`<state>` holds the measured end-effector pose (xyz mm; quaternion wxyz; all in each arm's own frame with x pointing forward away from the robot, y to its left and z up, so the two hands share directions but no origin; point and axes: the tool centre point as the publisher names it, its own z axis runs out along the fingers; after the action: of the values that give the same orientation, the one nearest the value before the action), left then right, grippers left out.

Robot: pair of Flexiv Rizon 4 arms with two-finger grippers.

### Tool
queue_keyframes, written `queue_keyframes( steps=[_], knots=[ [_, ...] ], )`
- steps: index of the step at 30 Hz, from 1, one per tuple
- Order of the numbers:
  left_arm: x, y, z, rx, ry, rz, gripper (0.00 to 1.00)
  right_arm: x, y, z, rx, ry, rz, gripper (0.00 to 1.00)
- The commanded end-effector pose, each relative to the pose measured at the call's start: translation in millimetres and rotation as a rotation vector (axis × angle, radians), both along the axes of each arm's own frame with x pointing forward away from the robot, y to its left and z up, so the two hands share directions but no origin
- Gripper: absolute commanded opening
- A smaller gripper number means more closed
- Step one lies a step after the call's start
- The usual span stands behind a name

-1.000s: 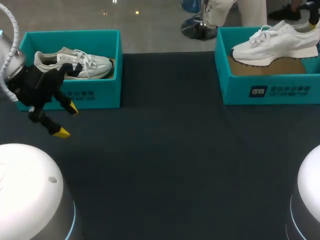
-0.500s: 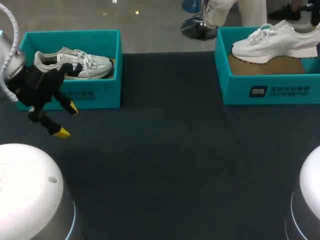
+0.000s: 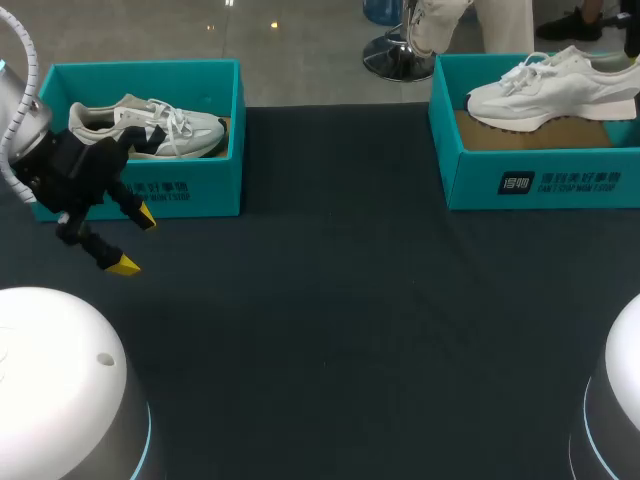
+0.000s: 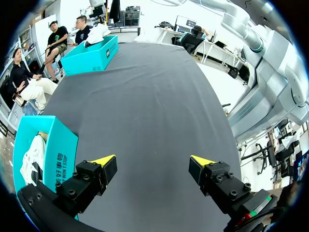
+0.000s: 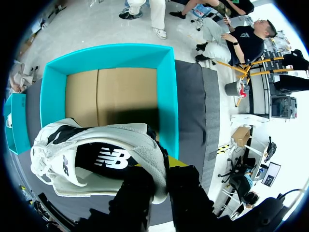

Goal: Take the shoe out of the shoebox, open the shoe tongue, remove and reinsert the insole, then place the shoe into the shoebox

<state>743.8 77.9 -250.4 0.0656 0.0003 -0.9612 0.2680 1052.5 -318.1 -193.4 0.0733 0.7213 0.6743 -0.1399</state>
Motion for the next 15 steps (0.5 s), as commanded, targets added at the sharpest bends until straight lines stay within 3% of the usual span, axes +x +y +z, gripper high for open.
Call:
queue_keyframes(
  steps=[1,15],
  knots=[
    [0.0,0,0,0.002,0.001,-0.001,1.0,0.2,-2,-9,0.015,-0.005,0.001,0.0],
    [0.0,0,0,0.002,0.001,-0.001,1.0,3.6,-11,-38,0.046,0.012,-0.023,0.0]
  ],
)
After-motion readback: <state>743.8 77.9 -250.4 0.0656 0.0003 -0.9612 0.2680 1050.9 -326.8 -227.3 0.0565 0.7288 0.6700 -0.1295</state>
